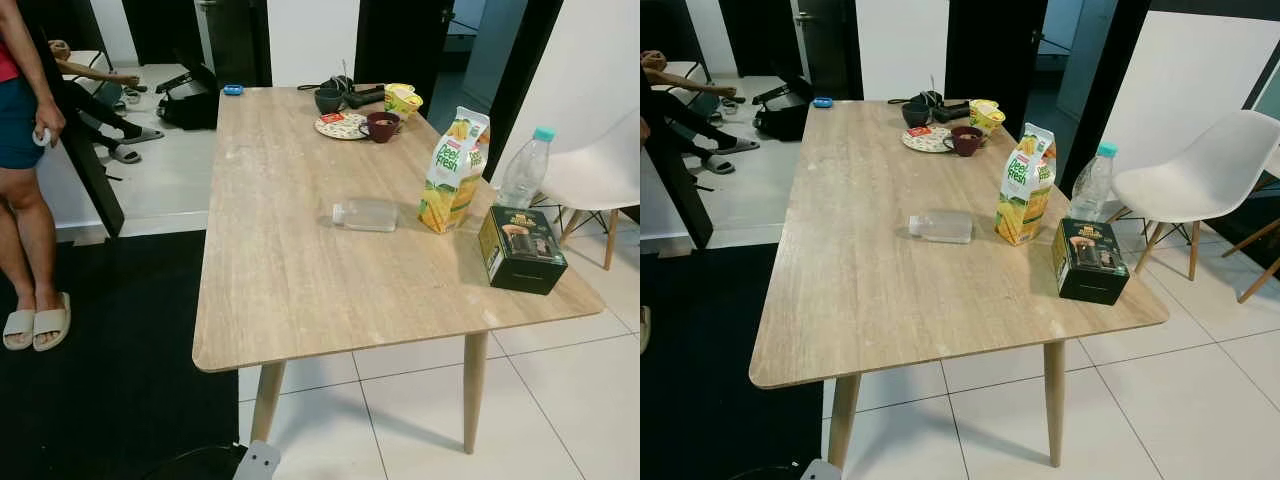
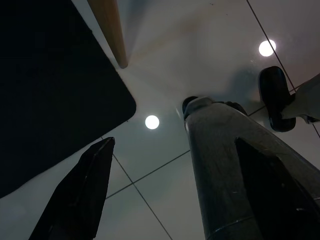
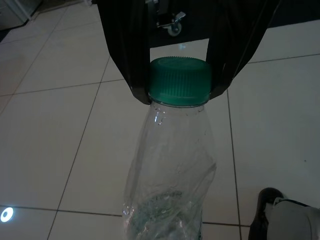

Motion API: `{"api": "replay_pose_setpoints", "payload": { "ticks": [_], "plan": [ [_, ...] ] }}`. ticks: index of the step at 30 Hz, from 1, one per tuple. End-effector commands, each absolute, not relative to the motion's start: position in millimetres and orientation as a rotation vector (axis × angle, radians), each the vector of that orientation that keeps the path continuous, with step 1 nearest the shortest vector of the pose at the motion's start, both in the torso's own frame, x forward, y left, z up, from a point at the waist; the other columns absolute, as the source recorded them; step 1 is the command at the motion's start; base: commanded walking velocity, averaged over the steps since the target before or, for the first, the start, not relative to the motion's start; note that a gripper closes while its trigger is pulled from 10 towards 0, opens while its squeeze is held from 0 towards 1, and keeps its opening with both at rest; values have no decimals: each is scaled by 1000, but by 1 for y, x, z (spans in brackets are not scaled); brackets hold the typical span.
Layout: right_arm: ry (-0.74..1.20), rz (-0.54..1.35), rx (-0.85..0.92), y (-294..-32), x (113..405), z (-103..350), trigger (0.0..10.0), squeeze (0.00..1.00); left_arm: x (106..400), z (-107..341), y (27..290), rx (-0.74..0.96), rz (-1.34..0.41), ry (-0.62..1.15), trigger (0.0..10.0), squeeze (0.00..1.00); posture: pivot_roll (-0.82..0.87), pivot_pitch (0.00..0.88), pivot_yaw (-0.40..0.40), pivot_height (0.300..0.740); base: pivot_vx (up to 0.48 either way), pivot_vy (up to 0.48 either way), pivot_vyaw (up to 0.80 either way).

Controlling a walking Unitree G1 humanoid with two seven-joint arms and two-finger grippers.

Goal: Restocking fridge

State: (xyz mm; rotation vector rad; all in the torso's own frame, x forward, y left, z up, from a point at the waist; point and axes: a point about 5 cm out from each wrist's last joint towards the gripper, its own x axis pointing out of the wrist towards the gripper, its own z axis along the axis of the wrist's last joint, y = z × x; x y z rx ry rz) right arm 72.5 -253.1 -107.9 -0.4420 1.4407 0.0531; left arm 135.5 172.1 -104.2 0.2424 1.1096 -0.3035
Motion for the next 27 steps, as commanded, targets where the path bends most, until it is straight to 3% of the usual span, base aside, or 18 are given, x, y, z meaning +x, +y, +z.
{"api": "replay_pose_setpoints", "payload": {
  "ticks": [1,9,27],
  "plan": [
    [1430,46,-464,-257,69,-107,10000,0,121,-110,167,233,-318,1169,10000,0,32,0,-65,740,0,0,0],
    [1414,27,-452,-256,65,-108,10000,0,120,-110,168,234,-318,1171,10000,0,30,0,-64,740,0,0,0],
    [1419,39,-426,-257,66,-108,10000,0,120,-110,166,231,-318,1170,10000,0,29,0,-71,740,-283,0,0]
  ]
}}
